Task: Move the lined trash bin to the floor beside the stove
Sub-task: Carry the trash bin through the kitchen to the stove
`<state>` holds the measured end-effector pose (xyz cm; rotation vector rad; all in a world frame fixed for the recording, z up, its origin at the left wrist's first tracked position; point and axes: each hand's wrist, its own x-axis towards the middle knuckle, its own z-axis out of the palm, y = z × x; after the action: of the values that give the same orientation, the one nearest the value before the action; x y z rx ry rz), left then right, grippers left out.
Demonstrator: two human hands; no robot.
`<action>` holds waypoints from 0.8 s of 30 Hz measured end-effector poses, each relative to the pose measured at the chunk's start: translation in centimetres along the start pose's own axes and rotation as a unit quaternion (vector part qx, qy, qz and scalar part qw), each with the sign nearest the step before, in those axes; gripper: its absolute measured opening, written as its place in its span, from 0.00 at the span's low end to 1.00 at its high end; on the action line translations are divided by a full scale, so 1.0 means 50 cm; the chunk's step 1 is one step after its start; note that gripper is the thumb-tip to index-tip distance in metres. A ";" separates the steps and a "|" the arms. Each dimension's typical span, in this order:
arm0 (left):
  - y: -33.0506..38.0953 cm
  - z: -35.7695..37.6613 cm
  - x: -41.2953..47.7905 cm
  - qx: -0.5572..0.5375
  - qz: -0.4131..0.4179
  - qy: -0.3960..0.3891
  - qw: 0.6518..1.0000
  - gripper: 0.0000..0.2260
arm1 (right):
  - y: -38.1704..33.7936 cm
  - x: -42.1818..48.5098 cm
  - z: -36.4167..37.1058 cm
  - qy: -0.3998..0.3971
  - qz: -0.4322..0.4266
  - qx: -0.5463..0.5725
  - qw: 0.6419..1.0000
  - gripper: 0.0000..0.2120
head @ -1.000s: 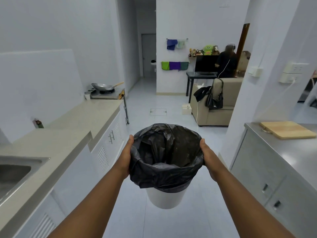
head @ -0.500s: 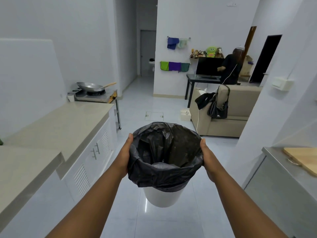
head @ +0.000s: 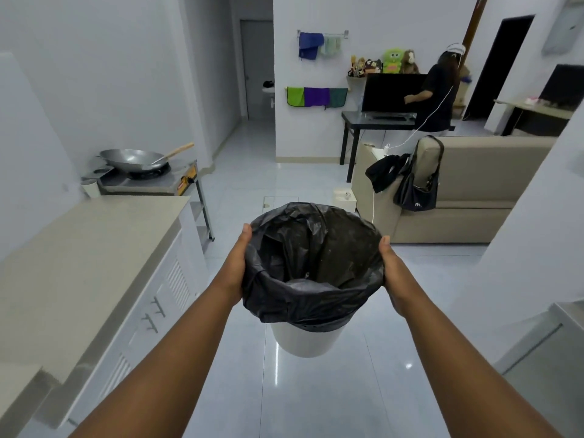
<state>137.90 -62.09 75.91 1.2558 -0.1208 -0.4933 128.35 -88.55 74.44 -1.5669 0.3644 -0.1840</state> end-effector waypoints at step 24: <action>0.134 0.031 0.952 -0.030 0.024 0.050 0.998 0.27 | -0.091 1.025 -0.067 -0.060 -0.007 -0.025 0.998 0.51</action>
<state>181.63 -81.99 74.17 1.2140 -0.0517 -0.3902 175.56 -109.26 73.46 -1.6228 0.2662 -0.0911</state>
